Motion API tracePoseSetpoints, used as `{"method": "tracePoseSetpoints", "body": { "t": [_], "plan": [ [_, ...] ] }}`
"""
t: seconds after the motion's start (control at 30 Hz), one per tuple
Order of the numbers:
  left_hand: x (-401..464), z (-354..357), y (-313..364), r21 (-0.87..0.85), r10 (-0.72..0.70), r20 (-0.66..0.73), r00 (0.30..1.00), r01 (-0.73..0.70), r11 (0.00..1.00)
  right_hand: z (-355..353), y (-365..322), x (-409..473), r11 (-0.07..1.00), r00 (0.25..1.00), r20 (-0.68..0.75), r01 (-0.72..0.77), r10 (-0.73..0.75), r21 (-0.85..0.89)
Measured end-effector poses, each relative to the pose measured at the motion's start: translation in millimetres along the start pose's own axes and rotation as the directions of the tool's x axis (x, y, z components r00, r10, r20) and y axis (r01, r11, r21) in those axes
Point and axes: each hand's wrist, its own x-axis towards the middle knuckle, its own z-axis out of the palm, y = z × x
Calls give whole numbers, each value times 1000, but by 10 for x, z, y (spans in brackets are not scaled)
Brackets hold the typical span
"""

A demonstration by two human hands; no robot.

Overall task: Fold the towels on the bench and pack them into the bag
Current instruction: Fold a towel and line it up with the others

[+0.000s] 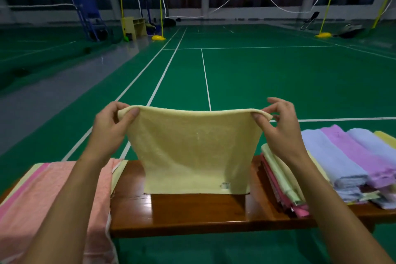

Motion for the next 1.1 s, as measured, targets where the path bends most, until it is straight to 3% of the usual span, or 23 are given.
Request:
{"method": "tracePoseSetpoints", "body": {
  "t": [0.1,0.3,0.43,0.6,0.7,0.8,0.9,1.0,1.1],
  "plan": [
    [-117,-27,115,-73,4,39,999,-1,997,-45,-92,-72,970,989,41,-148,143,195],
    [-254,-18,350,-235,-54,55,997,66,970,-232,-190,-142,957,985,-4,-169,175,234],
    [-185,-4,267,-205,-164,72,984,176,963,-232,-136,-87,952,982,21,-189,189,242],
    [-144,226,-98,82,-159,-11,987,159,984,98,251,-70,982,976,115,-180,185,-48],
    [-77,441,-438,211,-224,-52,973,229,950,348,505,-73,925,956,153,-190,251,-329],
    [-16,624,-749,209,-319,-87,944,330,921,566,614,-89,820,961,105,-158,256,-549],
    [-12,771,-1014,189,-372,-130,919,391,901,819,724,-105,757,958,92,-152,270,-636],
    [4,848,-1305,179,-391,-136,910,411,894,1047,887,-120,810,946,92,-214,312,-546],
    [26,905,-1530,161,-417,-111,902,430,889,1259,1077,-187,890,906,126,-358,404,-283]
  ]
}}
